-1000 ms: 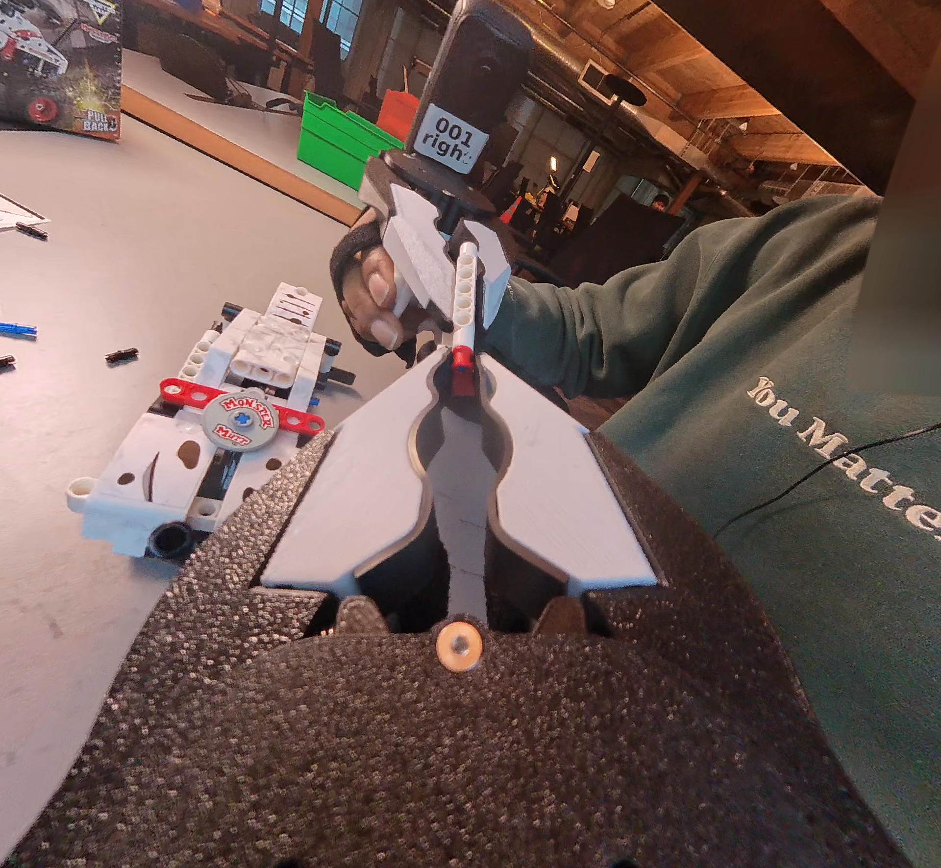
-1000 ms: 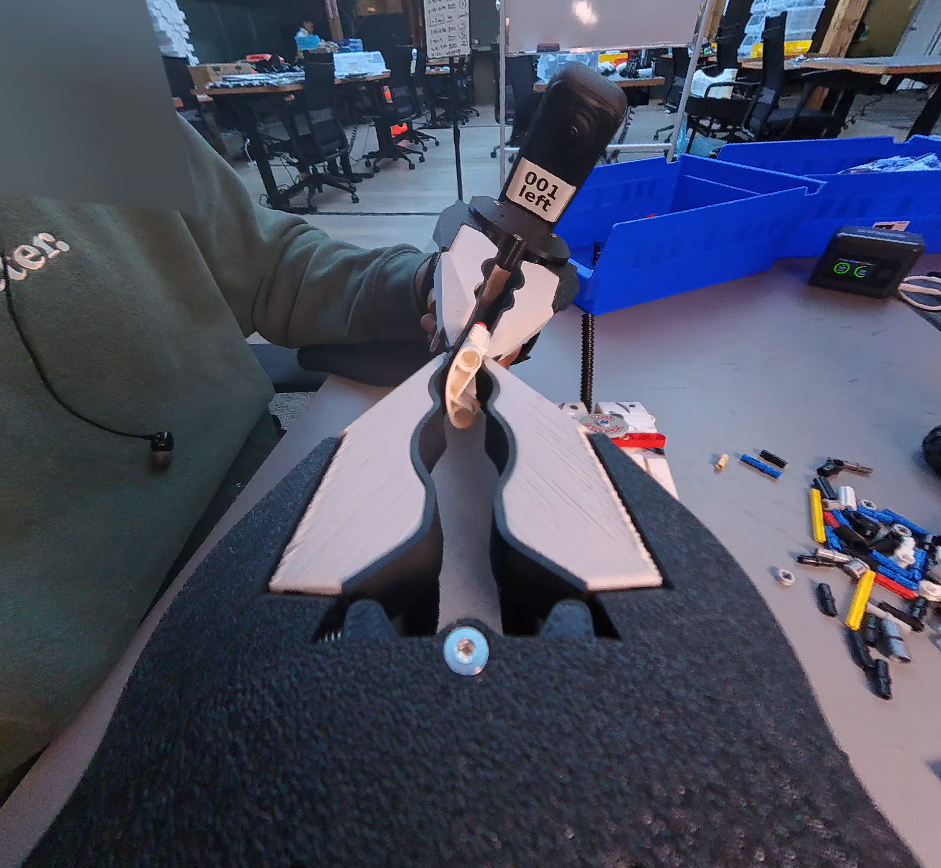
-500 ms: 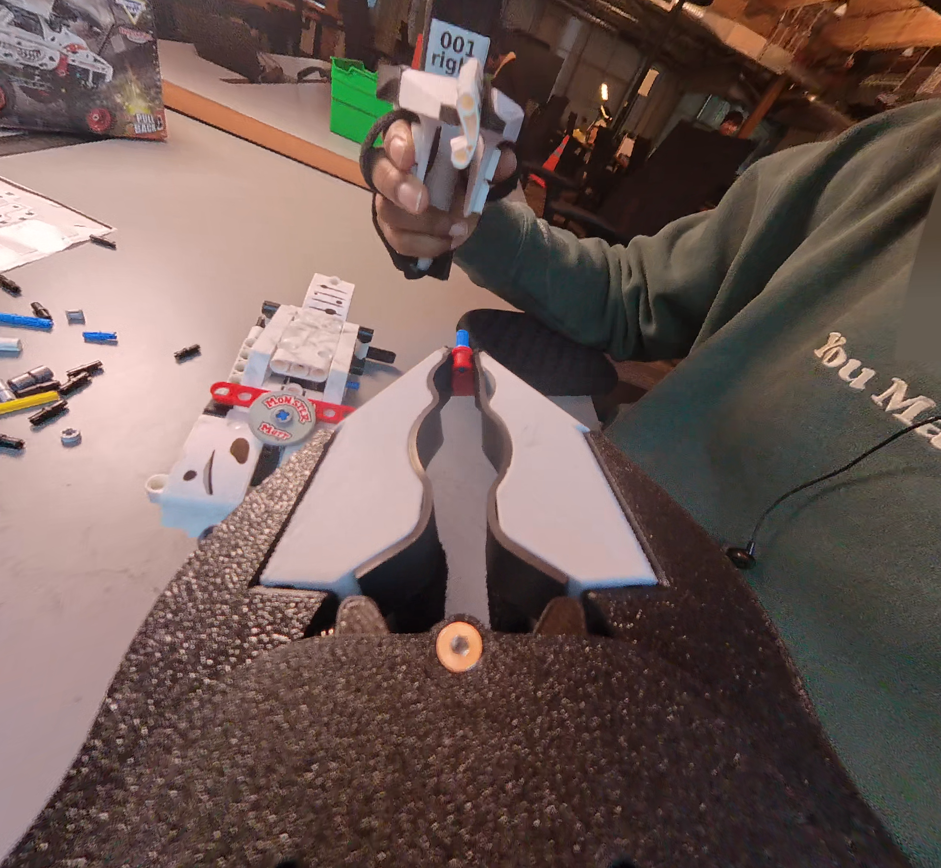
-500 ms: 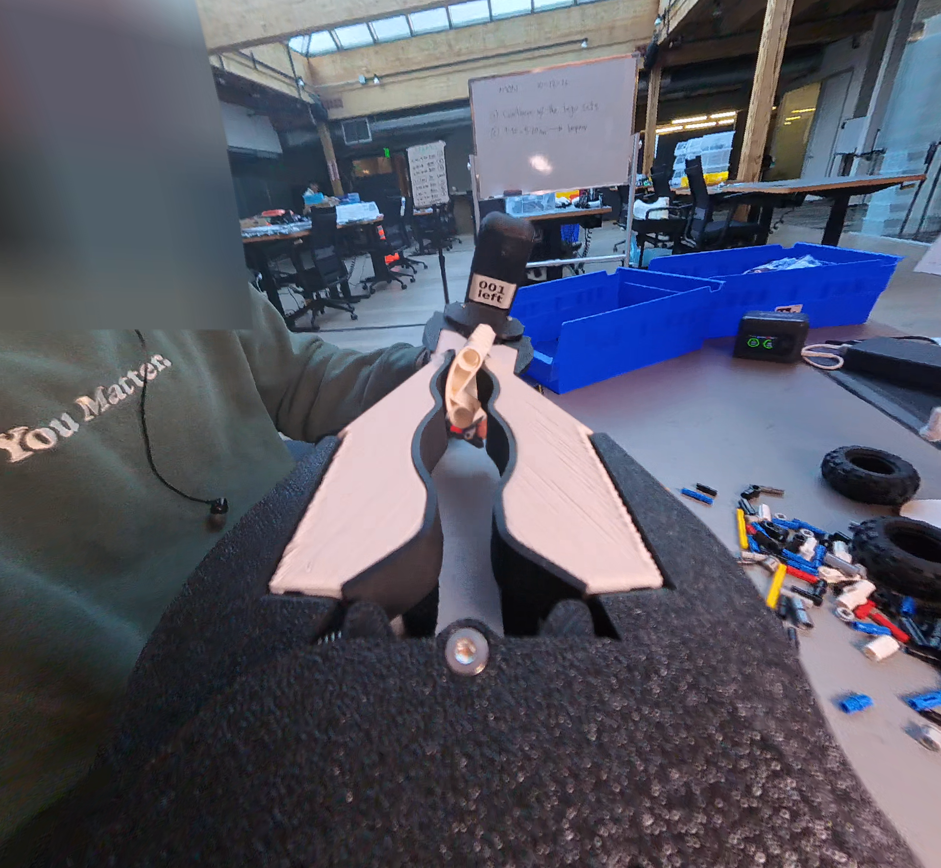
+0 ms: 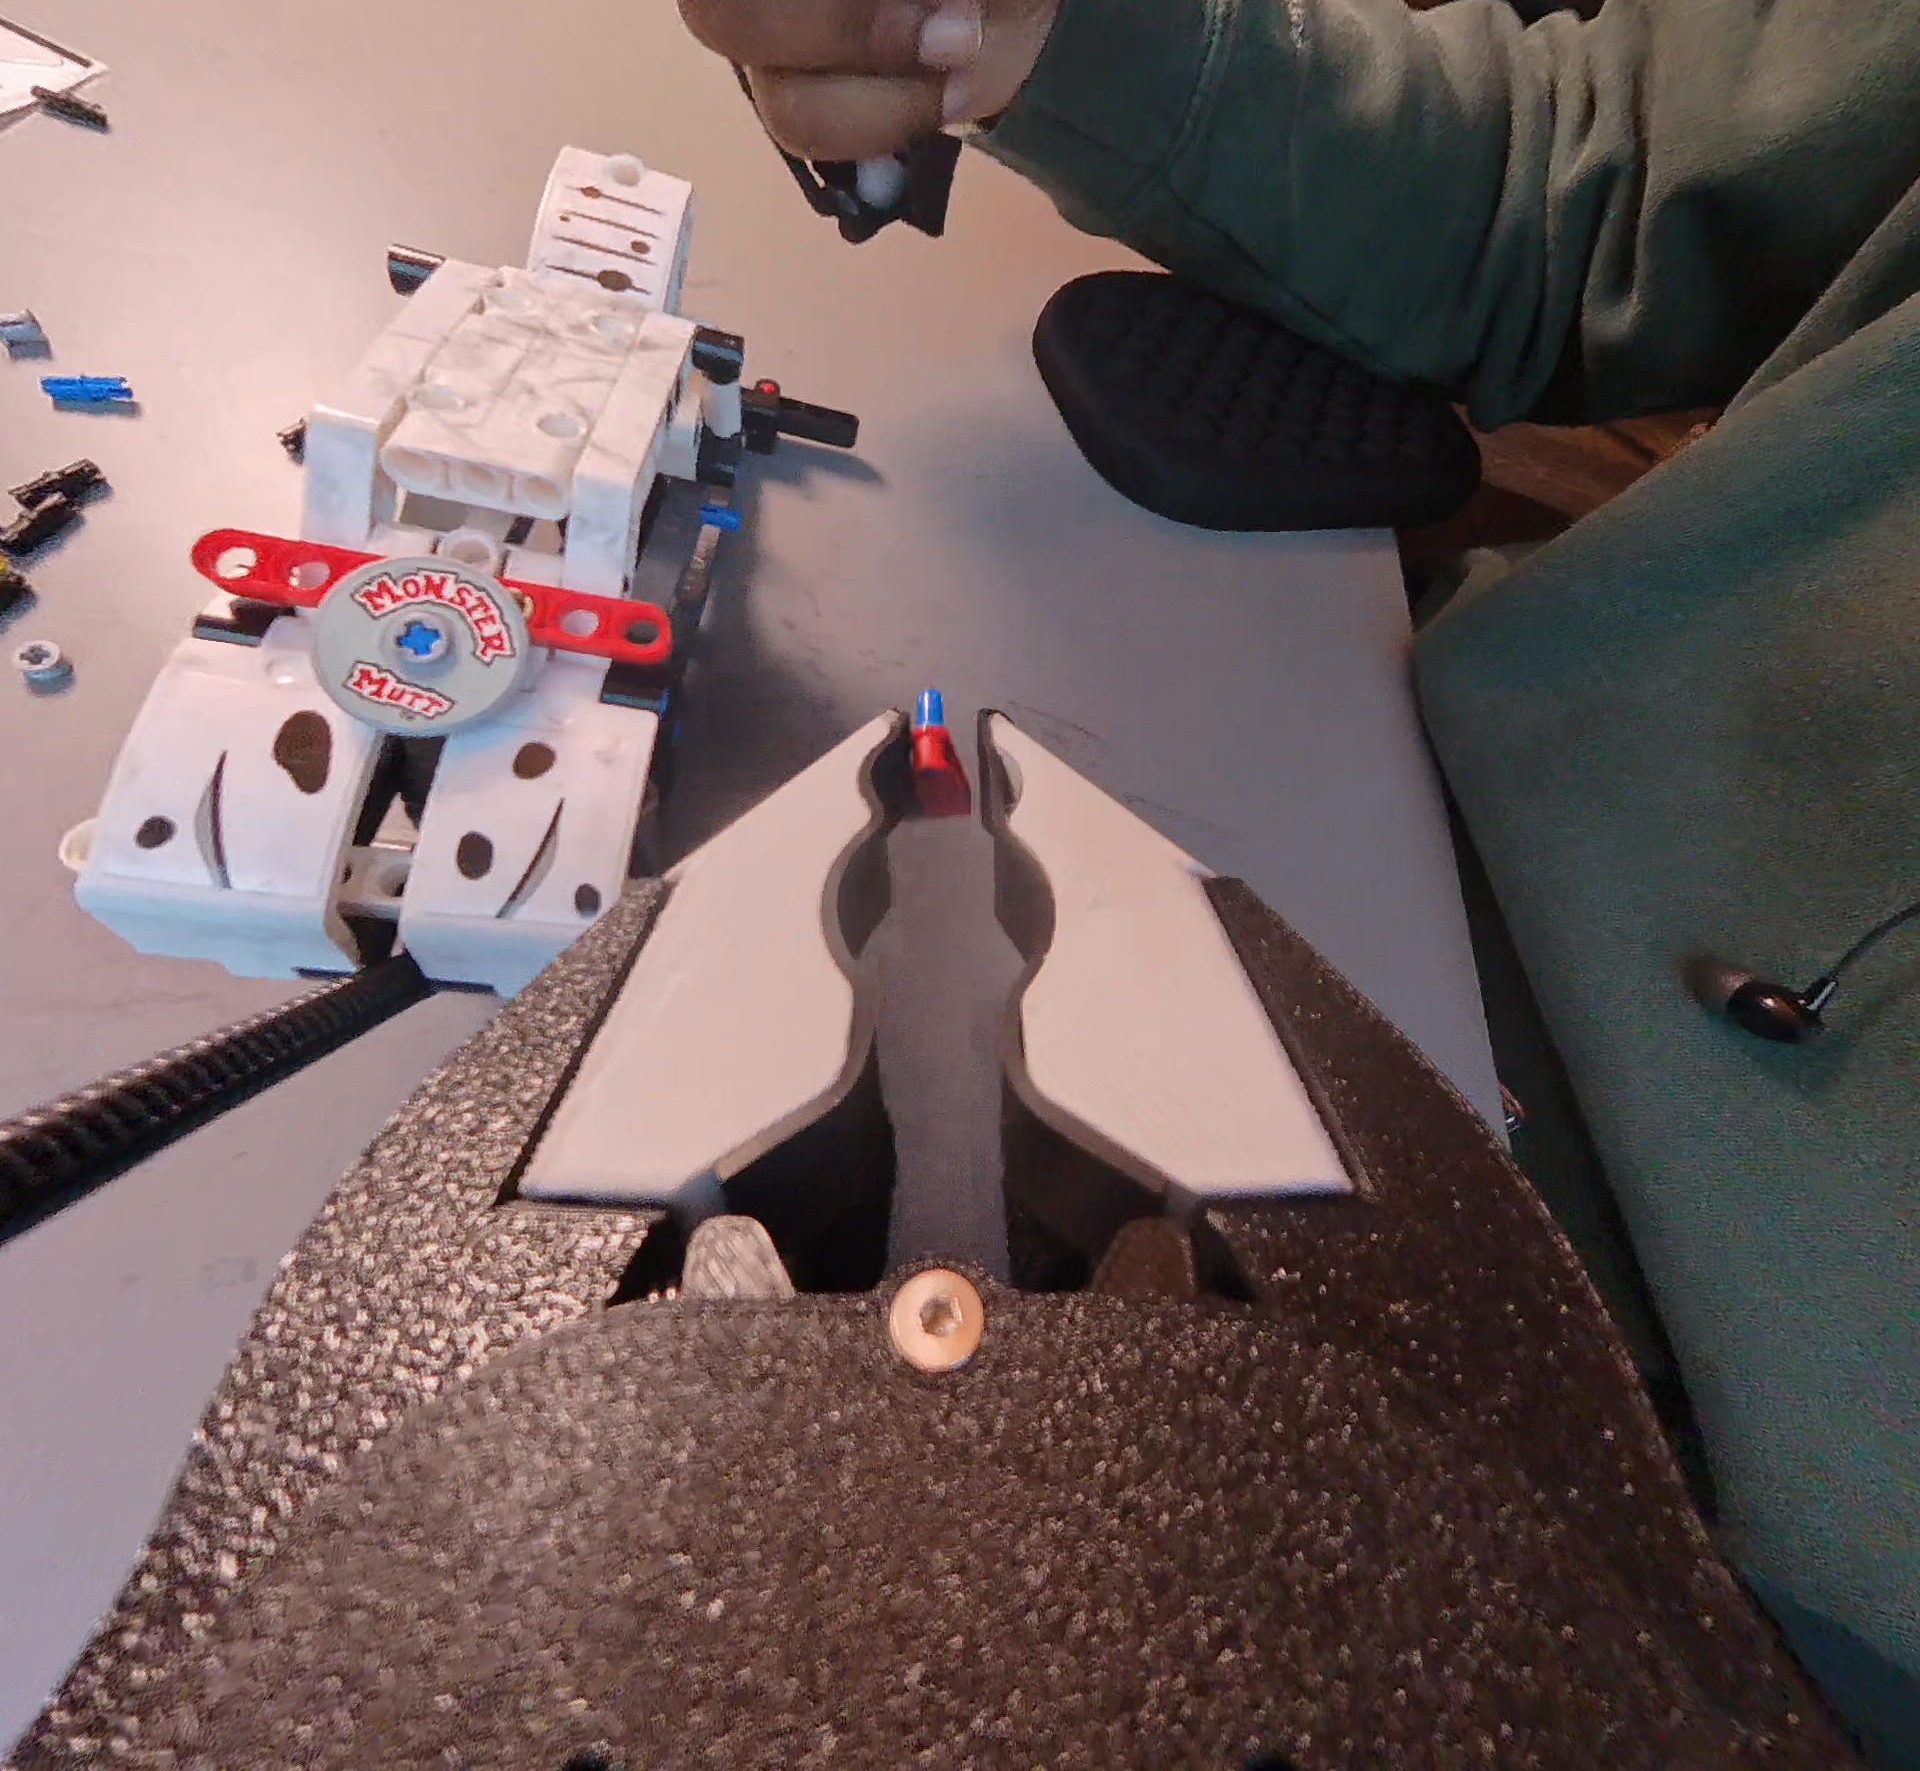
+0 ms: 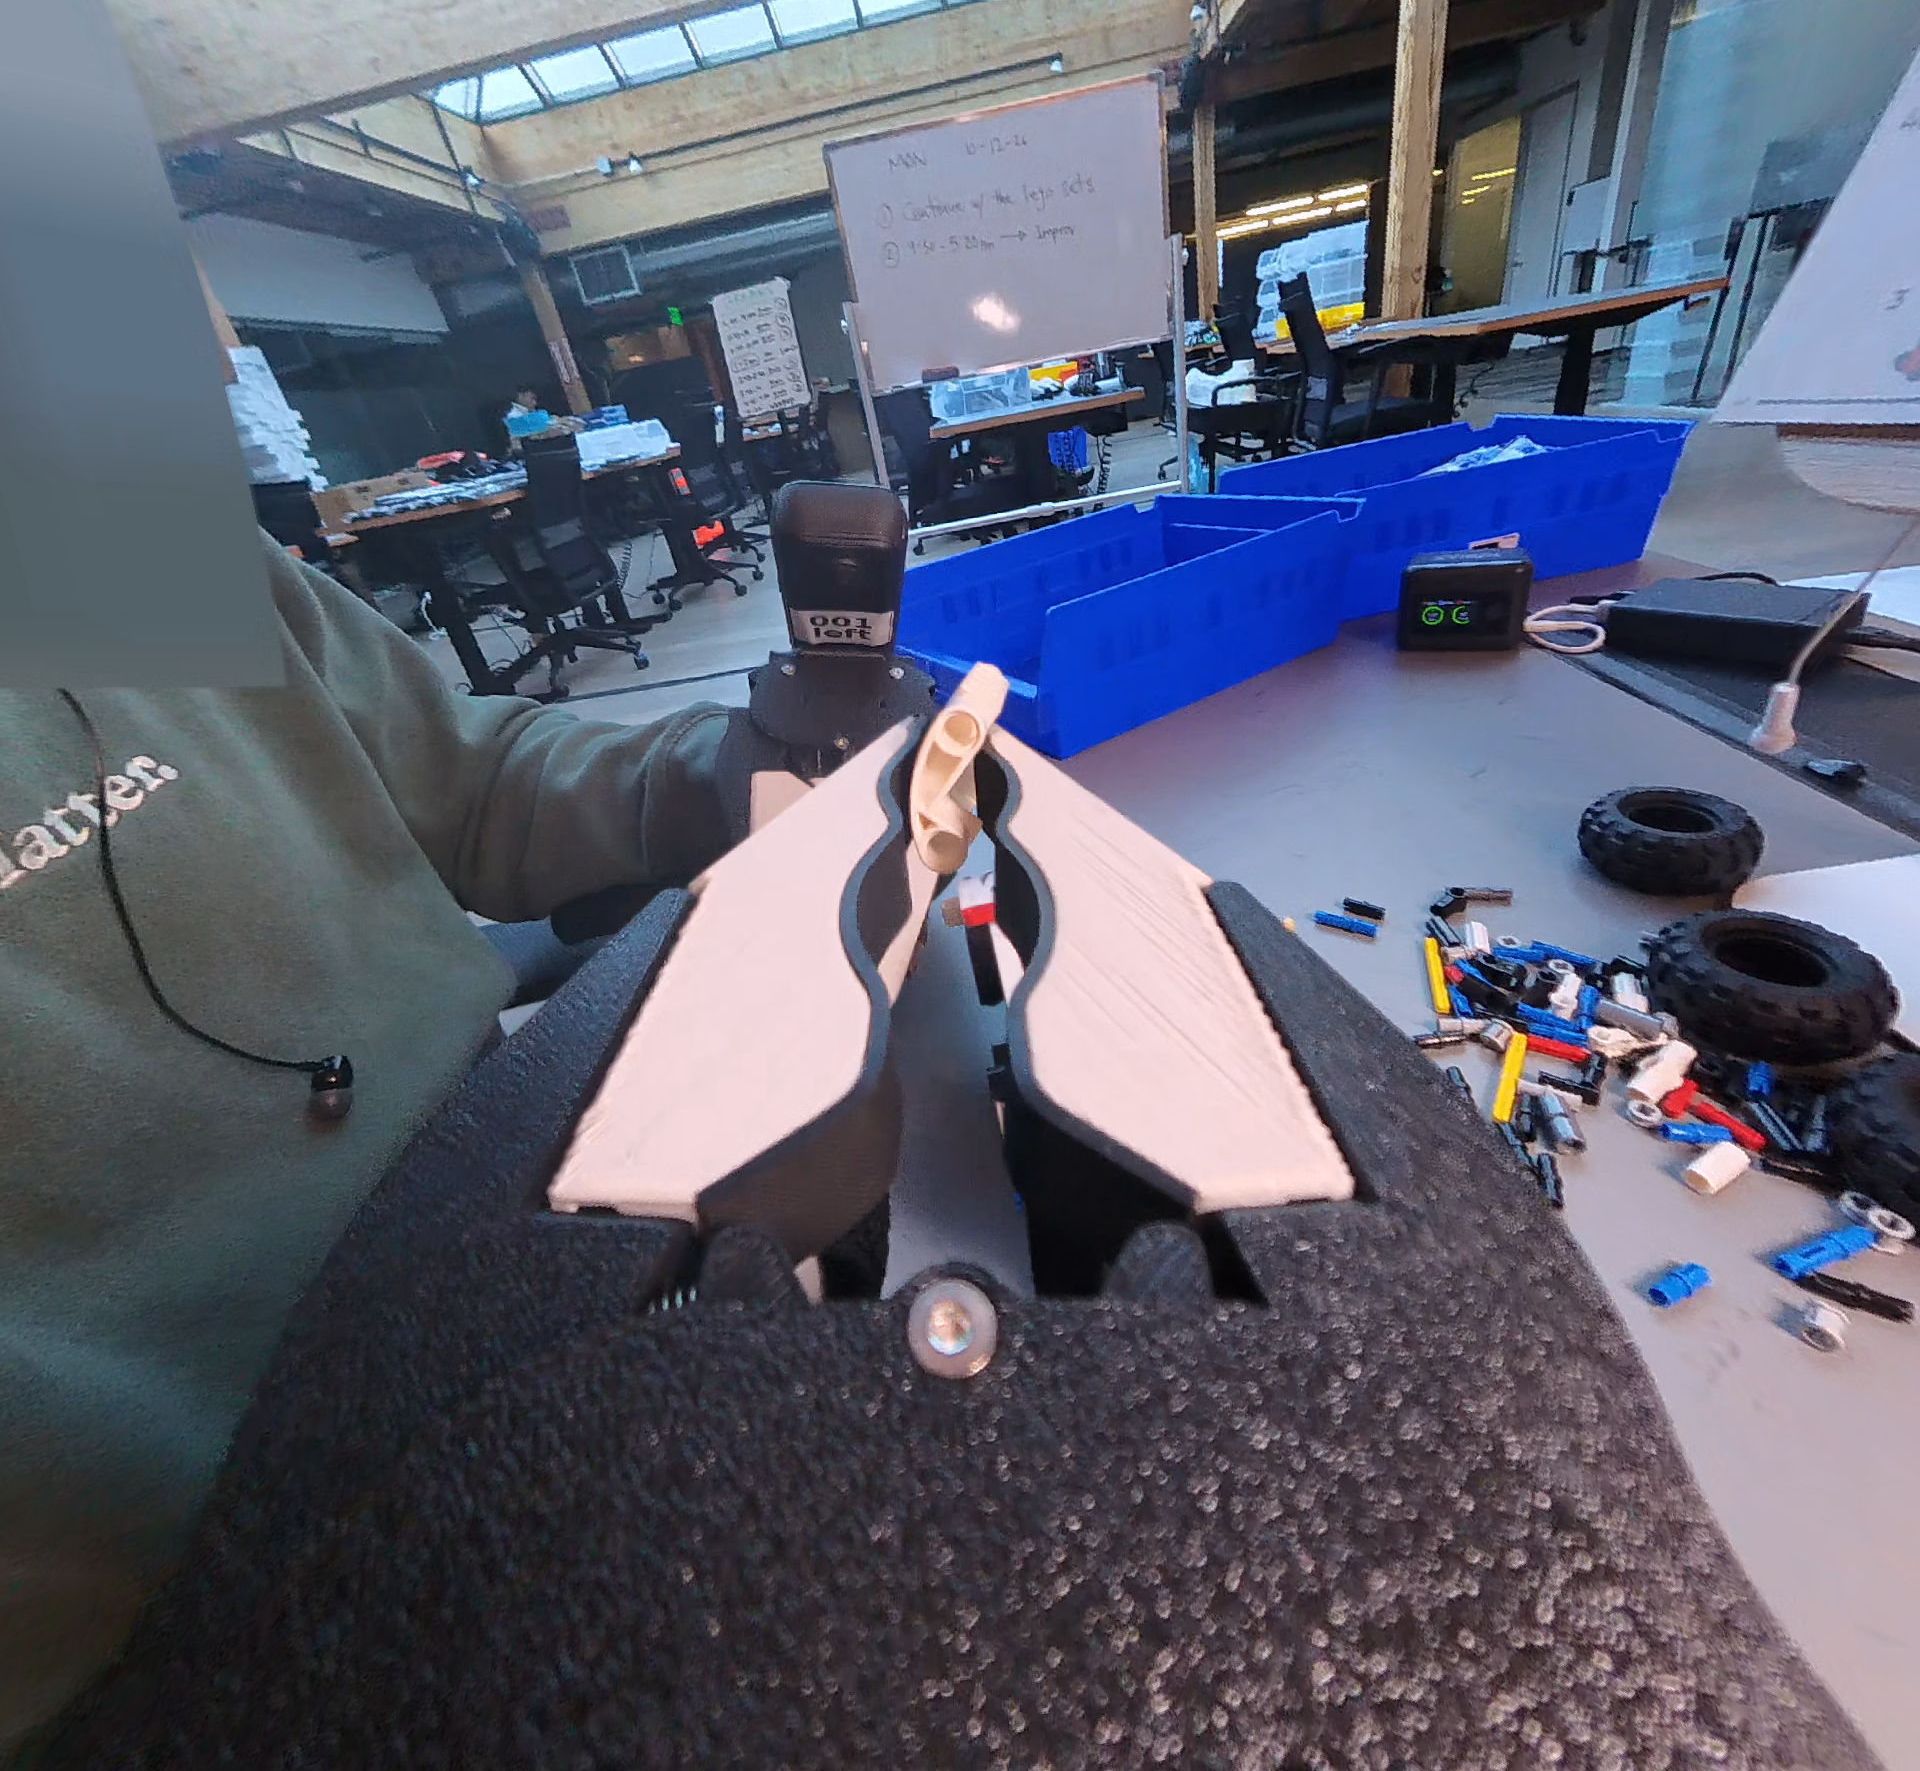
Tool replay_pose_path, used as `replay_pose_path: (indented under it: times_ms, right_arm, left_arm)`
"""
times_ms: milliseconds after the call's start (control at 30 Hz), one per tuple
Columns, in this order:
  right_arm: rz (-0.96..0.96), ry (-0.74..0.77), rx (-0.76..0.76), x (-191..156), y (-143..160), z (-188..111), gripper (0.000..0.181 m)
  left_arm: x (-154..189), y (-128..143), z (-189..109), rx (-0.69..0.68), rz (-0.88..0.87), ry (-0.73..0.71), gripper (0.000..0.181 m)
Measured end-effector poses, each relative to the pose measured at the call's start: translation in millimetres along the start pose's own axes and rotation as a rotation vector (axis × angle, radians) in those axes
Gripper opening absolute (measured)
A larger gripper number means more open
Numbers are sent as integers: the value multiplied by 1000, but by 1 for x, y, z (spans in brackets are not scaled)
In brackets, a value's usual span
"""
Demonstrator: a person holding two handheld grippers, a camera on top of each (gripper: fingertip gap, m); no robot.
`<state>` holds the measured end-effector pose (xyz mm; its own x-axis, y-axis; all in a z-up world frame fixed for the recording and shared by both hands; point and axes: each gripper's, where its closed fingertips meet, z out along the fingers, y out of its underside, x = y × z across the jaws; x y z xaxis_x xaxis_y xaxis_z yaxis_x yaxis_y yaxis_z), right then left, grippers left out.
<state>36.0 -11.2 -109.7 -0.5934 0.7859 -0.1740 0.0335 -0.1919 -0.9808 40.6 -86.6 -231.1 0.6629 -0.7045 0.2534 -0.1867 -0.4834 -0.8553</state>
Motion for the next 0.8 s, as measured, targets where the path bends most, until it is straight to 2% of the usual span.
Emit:
replay_pose_path:
  times_ms: [200,267,400,467,500,533,600,700,800]
  right_arm:
    - [-45,-2,-69,-6,12,10,8]
    - [-77,-26,-108,-15,18,15,8]
    - [-87,-118,-157,-41,30,34,8]
    - [-96,-150,-180,-51,38,44,8]
    - [-99,-164,-193,-55,42,49,8]
    - [-104,-178,-204,-59,46,52,8]
    - [-109,-159,-201,-58,45,54,9]
    - [-149,-71,-231,-46,41,50,20]
    - [-201,-24,-285,-42,35,32,29]
  left_arm:
    - [0,0,0,5,13,-8,20]
    - [2,-15,-8,96,14,-1,22]
    - [14,-57,-36,363,37,57,32]
    - [19,-65,-42,414,52,76,30]
    - [21,-65,-42,412,61,81,24]
    - [22,-63,-41,402,74,82,11]
    - [21,-63,-44,392,83,65,9]
    - [15,-69,-61,378,117,-23,8]
    - [-9,-81,-119,401,165,-295,8]
